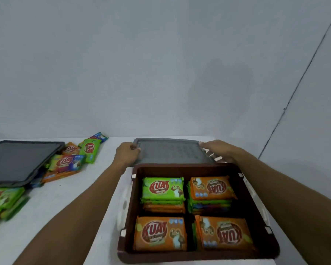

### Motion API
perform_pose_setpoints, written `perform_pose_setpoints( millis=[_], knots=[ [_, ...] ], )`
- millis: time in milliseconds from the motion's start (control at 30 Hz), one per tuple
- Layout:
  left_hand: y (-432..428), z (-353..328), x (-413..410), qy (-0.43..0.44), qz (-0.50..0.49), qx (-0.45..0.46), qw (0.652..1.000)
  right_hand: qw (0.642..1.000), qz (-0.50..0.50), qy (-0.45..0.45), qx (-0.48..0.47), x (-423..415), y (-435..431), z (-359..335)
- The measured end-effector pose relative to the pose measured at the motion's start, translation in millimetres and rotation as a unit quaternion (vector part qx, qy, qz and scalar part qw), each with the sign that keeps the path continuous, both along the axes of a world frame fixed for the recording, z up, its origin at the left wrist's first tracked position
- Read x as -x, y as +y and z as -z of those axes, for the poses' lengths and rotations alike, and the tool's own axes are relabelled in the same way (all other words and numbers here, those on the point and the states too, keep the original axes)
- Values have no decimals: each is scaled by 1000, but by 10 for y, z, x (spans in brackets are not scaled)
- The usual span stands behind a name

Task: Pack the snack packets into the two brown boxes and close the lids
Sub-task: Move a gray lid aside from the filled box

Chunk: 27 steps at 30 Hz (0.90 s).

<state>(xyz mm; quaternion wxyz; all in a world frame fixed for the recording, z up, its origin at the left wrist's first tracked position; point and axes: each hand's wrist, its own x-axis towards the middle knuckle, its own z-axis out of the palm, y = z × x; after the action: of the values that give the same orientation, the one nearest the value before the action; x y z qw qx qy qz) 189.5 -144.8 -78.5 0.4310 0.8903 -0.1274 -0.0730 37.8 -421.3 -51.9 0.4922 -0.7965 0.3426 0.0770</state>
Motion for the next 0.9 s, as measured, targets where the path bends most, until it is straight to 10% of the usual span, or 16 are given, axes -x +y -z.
perform_pose_setpoints(
  millis=[500, 900],
  knots=[
    [1494, -231, -277, -81, -124, 70, 986, 986, -46, -159, 0, -596, 1435, -499],
    [2371, 138, -502, -91, 44, -42, 994, 959, -153, 80, 223, -1051, 2241, -137]
  ],
)
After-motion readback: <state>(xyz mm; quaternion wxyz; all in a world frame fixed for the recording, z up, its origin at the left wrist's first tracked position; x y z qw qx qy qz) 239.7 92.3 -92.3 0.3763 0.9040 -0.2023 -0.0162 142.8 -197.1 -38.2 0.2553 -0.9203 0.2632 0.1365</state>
